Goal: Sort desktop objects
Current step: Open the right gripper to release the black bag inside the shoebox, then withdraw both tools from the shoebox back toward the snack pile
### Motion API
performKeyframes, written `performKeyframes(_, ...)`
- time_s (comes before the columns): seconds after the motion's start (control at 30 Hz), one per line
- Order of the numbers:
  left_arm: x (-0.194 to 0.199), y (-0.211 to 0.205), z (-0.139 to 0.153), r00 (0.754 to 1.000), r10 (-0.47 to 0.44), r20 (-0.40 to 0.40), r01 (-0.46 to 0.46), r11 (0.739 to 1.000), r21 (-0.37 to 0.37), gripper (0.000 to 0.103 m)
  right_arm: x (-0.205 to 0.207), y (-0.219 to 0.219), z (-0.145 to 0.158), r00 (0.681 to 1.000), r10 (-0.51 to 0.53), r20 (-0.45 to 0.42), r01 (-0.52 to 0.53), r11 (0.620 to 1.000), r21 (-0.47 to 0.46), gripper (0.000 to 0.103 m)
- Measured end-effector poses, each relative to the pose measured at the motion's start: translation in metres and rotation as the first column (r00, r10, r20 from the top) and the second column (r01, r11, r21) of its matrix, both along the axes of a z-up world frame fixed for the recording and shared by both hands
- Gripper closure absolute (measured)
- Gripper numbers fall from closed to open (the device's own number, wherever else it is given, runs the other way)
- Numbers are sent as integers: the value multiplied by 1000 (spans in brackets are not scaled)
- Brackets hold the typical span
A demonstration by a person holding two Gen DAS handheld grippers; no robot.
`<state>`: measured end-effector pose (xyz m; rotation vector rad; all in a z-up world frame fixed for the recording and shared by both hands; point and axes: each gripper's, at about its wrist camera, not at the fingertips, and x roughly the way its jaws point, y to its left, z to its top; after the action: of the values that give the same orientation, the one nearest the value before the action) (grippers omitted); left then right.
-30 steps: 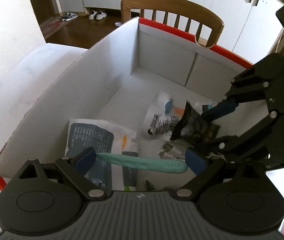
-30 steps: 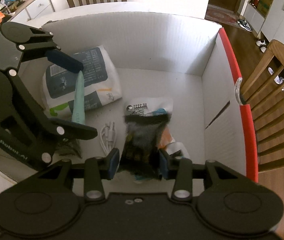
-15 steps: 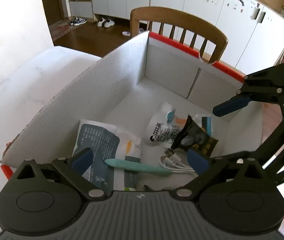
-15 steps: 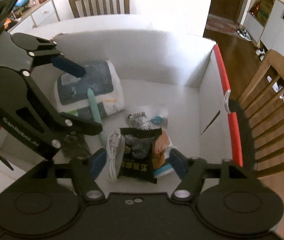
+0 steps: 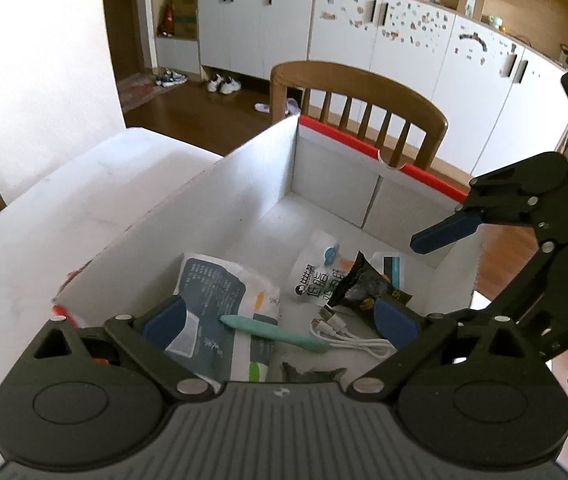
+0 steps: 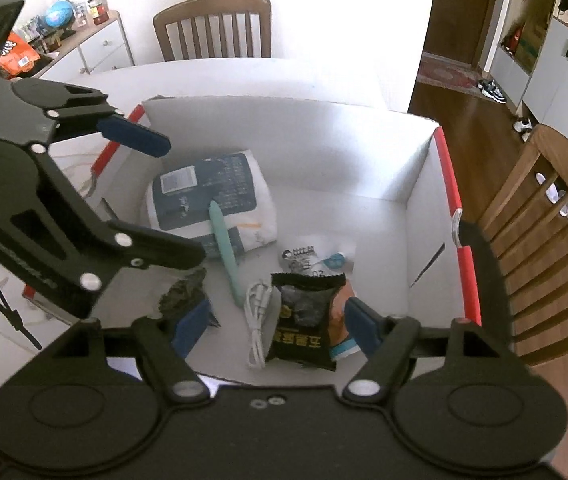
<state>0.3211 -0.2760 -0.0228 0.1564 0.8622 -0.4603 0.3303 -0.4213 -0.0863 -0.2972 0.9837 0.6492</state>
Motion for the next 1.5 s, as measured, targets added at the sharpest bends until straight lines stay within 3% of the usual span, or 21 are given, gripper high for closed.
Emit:
performKeyframes(0.37,-52,40,21,988,134,78,-128,989,-80,2,-25,19,21,999,23,41,-25,998,52,28)
performKeyframes(0.83,-128,103,41,958,222,181,-200,971,-132,2,-74,75,46,995,35,95,-44,995,93,28)
performKeyframes(1.13,-166,162,45,945,264,194,-241,961,-135,2,-110,124,52,993,57,99,-69,991,114,28)
performKeyframes(1.5,-202,223,29,933,319,165,-299,944,-138,2,-149,184,44,992,77,98,-90,987,136,28)
